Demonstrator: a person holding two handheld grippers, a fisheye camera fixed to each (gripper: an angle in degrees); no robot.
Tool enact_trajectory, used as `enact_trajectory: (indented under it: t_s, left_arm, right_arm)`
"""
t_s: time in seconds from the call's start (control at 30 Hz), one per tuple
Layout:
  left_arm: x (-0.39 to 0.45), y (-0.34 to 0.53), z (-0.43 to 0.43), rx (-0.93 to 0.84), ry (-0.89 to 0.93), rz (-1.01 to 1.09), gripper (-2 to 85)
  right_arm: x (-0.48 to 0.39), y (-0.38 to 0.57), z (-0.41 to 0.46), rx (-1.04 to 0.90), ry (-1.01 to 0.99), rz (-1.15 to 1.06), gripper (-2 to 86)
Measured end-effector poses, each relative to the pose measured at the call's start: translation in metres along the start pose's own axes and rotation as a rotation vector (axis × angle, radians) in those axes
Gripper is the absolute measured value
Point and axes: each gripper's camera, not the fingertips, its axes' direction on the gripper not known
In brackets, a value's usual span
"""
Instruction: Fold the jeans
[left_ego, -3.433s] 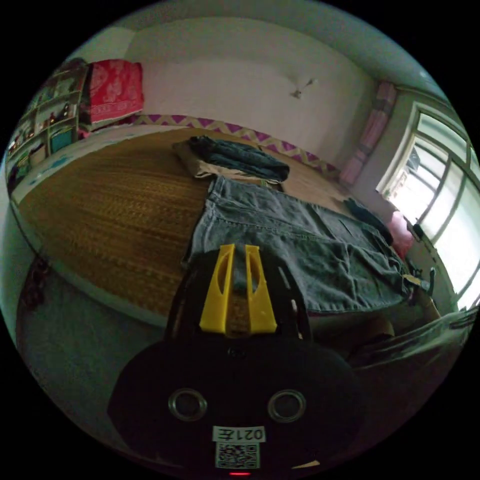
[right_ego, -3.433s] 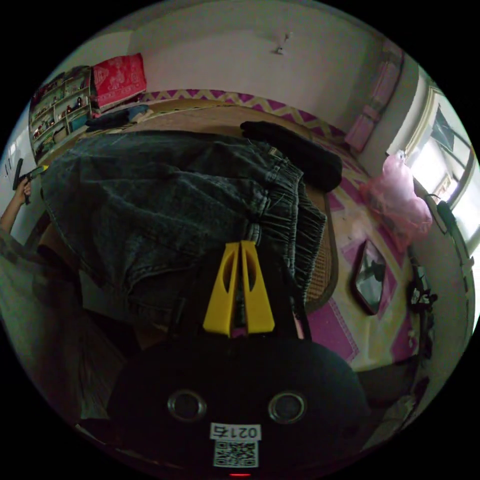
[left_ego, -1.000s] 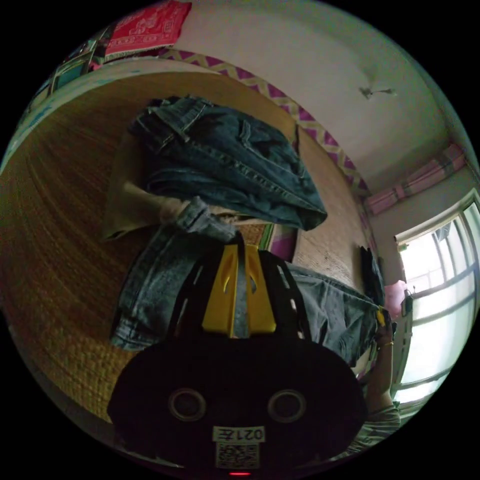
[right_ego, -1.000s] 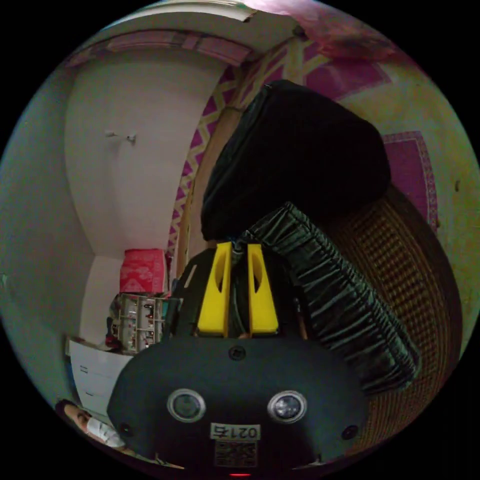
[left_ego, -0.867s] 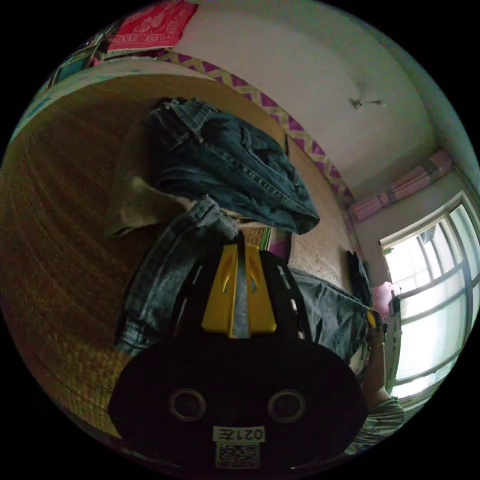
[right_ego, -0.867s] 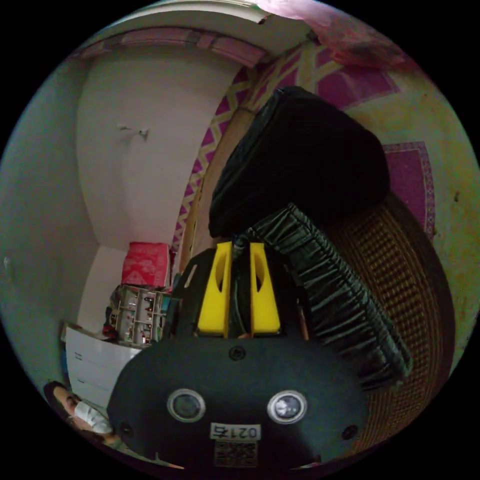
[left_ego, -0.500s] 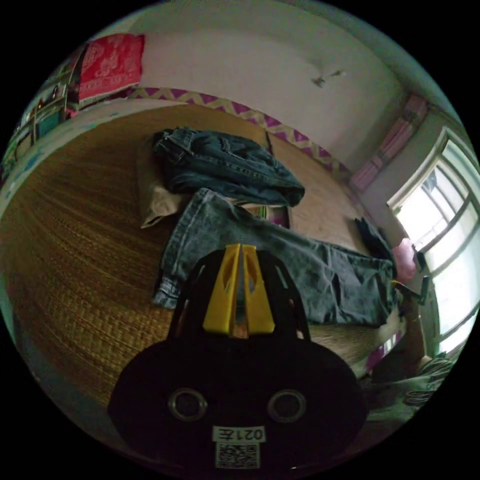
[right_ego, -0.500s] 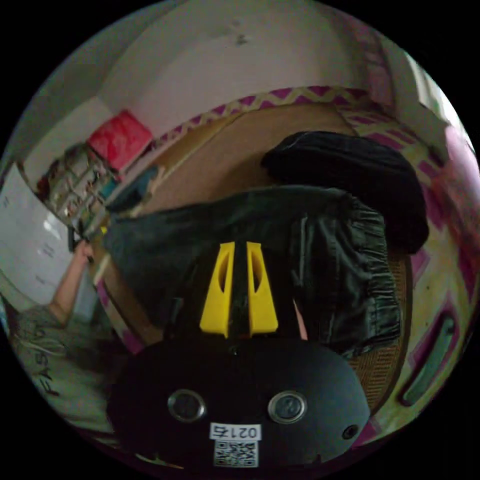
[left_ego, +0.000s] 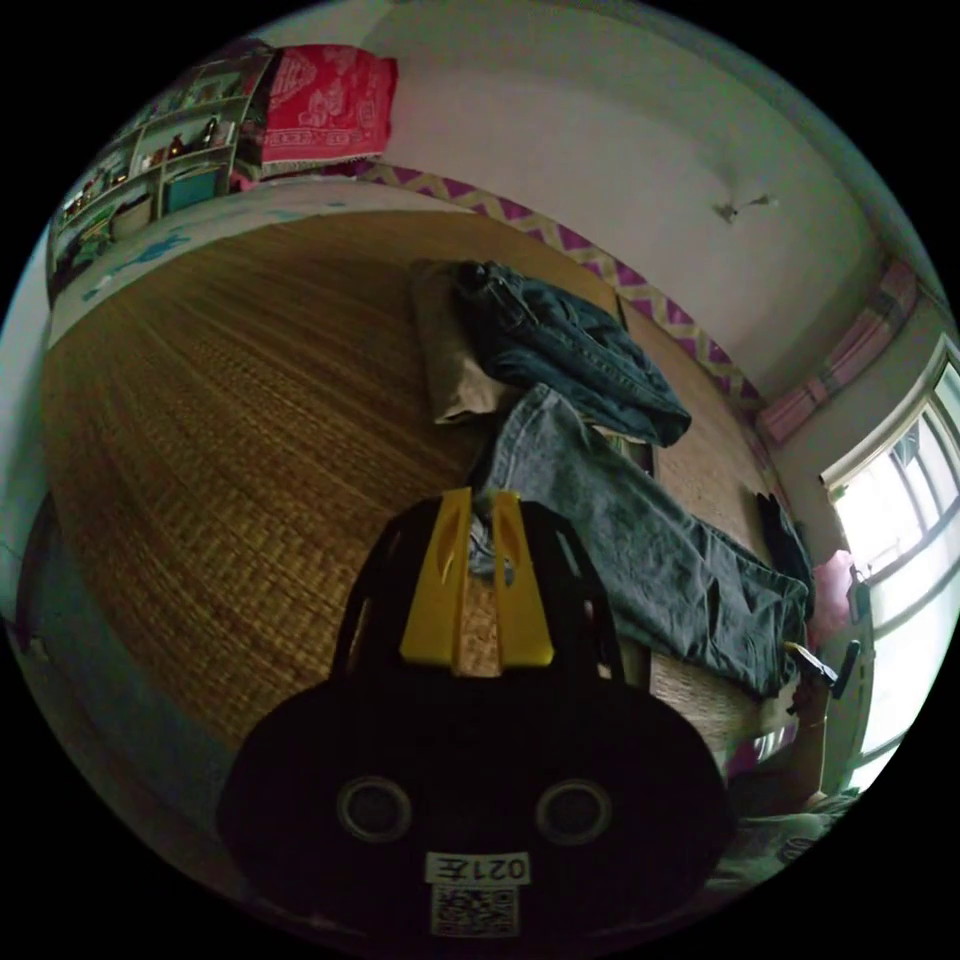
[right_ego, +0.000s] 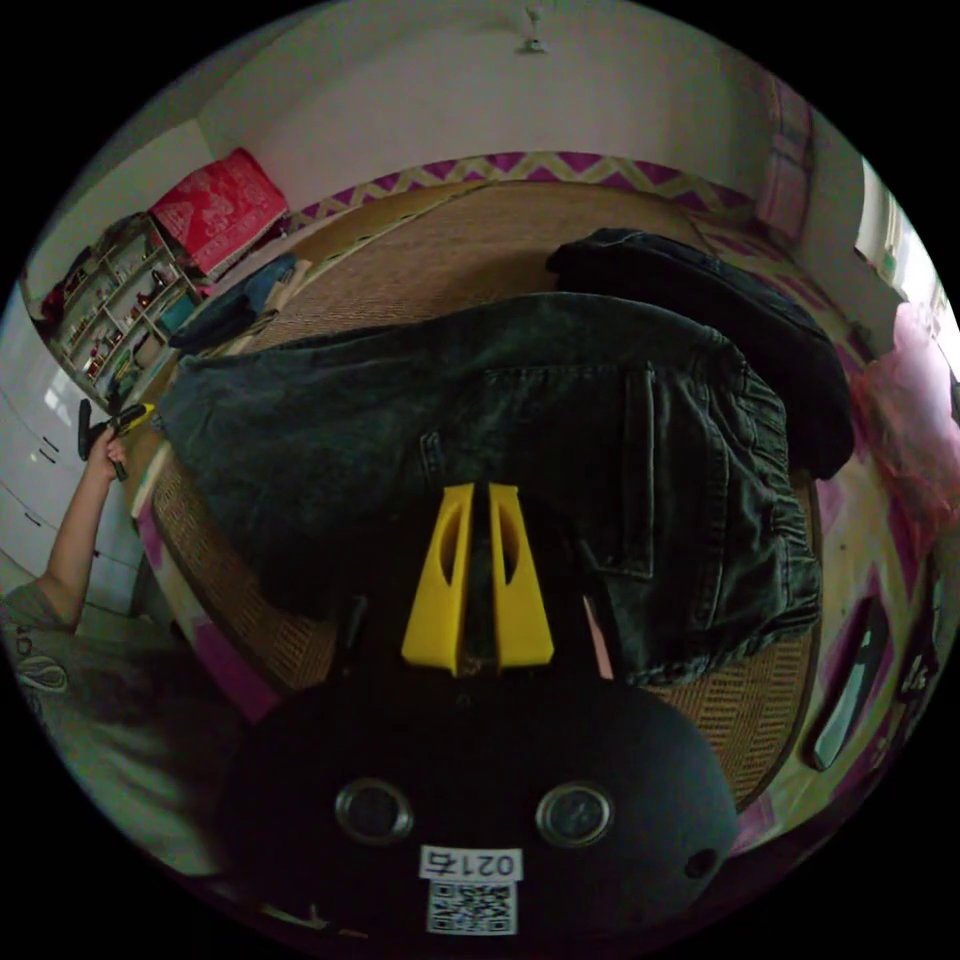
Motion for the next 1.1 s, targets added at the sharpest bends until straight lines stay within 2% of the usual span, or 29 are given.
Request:
enact_trajectory:
  t_s: [0.1,0.17,0.37,0.53,0.7,0.83,0.97,1.1]
  left_arm:
    - [0.006,-0.009,0.025,-0.075,0.001,0.031,3.1]
    - [0.015,-0.011,0.034,-0.096,-0.046,0.086,0.6]
    - [0.027,0.000,-0.007,-0.005,0.024,0.146,-0.7]
    - [0.003,0.014,0.034,-0.164,-0.017,0.070,-0.6]
    - [-0.009,0.027,0.043,-0.133,0.078,0.003,0.4]
    - [0.002,0.052,0.025,-0.077,0.047,0.009,6.3]
    - [0.010,0.080,0.037,-0.134,0.159,-0.103,12.0]
    - [0.016,0.100,0.056,-0.139,0.165,-0.239,9.9]
  right_arm:
    - [-0.007,0.011,0.011,-0.004,-0.027,0.008,0.9]
    - [-0.010,0.020,0.019,0.003,-0.028,0.024,0.6]
    - [-0.002,0.041,0.026,0.017,-0.053,0.060,0.1]
    - [0.007,0.051,0.032,0.025,-0.081,0.085,-0.1]
    - [0.014,0.056,0.031,0.011,-0.095,0.073,0.0]
    - [0.021,0.064,0.018,0.017,-0.075,0.085,0.3]
    - [0.031,0.079,0.007,0.046,-0.097,0.113,0.5]
    - [0.041,0.086,-0.002,0.069,-0.121,0.144,0.4]
